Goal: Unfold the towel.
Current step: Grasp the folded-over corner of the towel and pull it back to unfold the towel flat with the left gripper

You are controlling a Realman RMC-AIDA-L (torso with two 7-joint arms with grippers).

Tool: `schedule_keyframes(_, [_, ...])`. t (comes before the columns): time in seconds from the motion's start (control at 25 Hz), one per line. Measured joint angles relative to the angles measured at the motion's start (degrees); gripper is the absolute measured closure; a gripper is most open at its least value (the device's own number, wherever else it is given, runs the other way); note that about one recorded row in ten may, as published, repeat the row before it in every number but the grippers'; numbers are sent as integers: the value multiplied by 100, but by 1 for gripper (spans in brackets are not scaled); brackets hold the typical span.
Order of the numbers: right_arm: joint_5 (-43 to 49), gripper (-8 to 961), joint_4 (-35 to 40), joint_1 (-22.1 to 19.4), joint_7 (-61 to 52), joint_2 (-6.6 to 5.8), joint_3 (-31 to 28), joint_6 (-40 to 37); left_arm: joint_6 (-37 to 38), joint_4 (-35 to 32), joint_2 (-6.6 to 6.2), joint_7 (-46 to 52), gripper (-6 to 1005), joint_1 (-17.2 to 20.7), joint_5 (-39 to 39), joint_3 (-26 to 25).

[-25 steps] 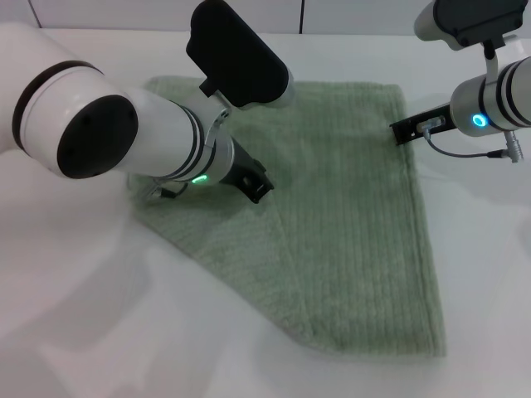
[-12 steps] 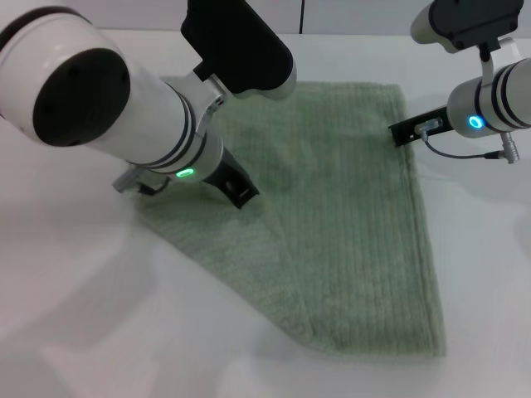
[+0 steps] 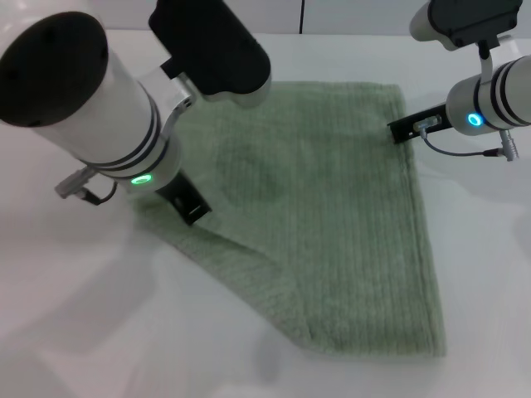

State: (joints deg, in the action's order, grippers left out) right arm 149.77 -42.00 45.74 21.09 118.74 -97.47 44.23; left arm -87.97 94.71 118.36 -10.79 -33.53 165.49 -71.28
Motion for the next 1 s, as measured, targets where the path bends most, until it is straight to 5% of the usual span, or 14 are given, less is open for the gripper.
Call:
schedule_keyframes(0.32, [0, 882, 7, 3, 0, 0, 0, 3, -497, 46, -22, -22, 970, 12, 4, -88])
schedule_keyframes(0.52, [0, 879, 25, -1, 0, -8, 0, -13, -1493, -30, -89, -83, 966, -223, 18, -492])
schedule_keyframes(1.0, [3, 873, 34, 17, 0, -9, 18, -29, -1999, -637, -37, 199, 954, -591, 15, -405])
